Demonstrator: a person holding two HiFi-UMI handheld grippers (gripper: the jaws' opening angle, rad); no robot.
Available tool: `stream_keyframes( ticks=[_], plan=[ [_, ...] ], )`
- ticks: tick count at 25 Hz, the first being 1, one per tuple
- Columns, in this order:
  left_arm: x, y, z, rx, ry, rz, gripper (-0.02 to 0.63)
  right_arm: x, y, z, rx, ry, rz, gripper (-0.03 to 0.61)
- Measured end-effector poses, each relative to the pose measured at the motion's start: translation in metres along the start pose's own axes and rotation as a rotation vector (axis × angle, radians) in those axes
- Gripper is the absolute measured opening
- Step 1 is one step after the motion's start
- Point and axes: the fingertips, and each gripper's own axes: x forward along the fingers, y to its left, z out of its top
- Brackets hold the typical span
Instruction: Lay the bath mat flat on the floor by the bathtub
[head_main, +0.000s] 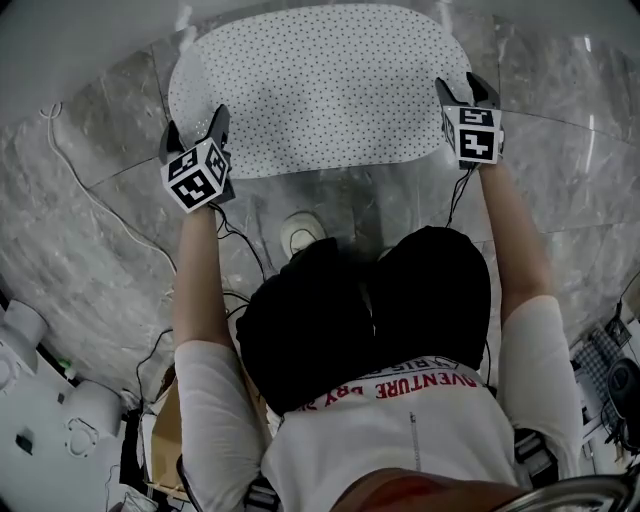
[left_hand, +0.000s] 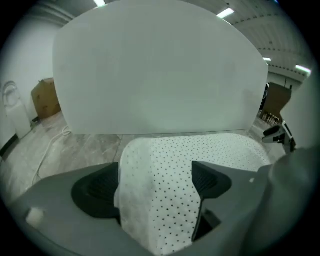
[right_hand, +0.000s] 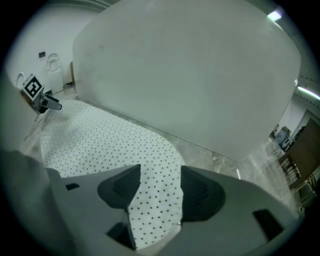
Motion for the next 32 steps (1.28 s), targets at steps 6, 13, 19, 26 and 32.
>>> stream_keyframes(
  ticks=[6,13,19,26,32],
  plan=[
    [-0.015,-0.01,0.015,-0.007,0.002,-0.061,0.445,-0.019,0.008,0.027,0.045,-0.077,0.051,0.238],
    [-0.064,-0.04,0.071,-0.011,-0.051,-0.103,0.1,-0.075,0.045,0.068,0.055,-0.094,0.188,0.088],
    [-0.132,-0.062,0.139,0.041,-0.078,-0.136,0.012,-0.163,0.048,0.151,0.102,-0.172,0.249,0.012],
    [-0.261,-0.095,0.258,0.067,-0.123,-0.201,0.012,-0.305,0.035,0.261,0.048,-0.274,0.279,0.009],
    [-0.394,-0.119,0.374,0.075,-0.24,-0.243,0.012,-0.434,0.011,0.352,0.078,-0.366,0.271,0.009]
  ],
)
